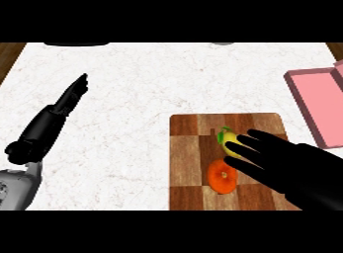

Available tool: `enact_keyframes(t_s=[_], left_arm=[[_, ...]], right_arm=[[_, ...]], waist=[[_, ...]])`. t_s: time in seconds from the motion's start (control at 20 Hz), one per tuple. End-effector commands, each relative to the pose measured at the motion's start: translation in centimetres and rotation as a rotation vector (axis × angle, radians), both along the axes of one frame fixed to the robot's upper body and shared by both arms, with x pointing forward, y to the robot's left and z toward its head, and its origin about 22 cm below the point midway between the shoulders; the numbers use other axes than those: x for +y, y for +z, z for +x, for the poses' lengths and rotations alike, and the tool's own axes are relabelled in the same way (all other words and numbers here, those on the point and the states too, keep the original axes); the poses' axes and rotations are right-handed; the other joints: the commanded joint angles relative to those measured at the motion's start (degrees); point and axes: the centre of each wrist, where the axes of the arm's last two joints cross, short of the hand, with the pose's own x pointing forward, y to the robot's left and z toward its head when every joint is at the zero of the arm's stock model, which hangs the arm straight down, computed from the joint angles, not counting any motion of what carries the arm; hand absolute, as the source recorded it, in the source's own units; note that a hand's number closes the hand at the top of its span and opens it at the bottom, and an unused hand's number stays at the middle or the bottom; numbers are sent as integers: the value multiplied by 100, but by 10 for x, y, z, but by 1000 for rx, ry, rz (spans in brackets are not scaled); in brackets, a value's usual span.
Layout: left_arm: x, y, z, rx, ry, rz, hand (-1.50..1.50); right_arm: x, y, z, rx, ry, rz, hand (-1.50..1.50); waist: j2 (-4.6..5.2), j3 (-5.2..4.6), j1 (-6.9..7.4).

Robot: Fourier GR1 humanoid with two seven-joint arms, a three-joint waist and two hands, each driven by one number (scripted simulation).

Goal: Pick the squash from the cutting board and place it in the cardboard box

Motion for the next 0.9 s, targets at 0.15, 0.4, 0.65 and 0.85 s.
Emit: enact_keyframes(t_s=[0.15, 0.4, 0.65, 0.85], left_arm=[[14, -8, 3, -9, 13, -2, 0], [-5, -6, 13, -6, -8, -9, 0], [-5, -7, -13, -11, -2, 12, 0], [-10, 4, -10, -10, 1, 15, 0]], right_arm=[[46, -12, -33, 25, -77, -113, -150], [68, -21, -30, 63, -91, -137, -150], [71, -37, -35, -9, -124, -177, -150], [77, -52, -14, 2, -146, -159, -150]], waist=[[14, 3, 7], [19, 6, 2], [10, 10, 33], [14, 11, 34]])
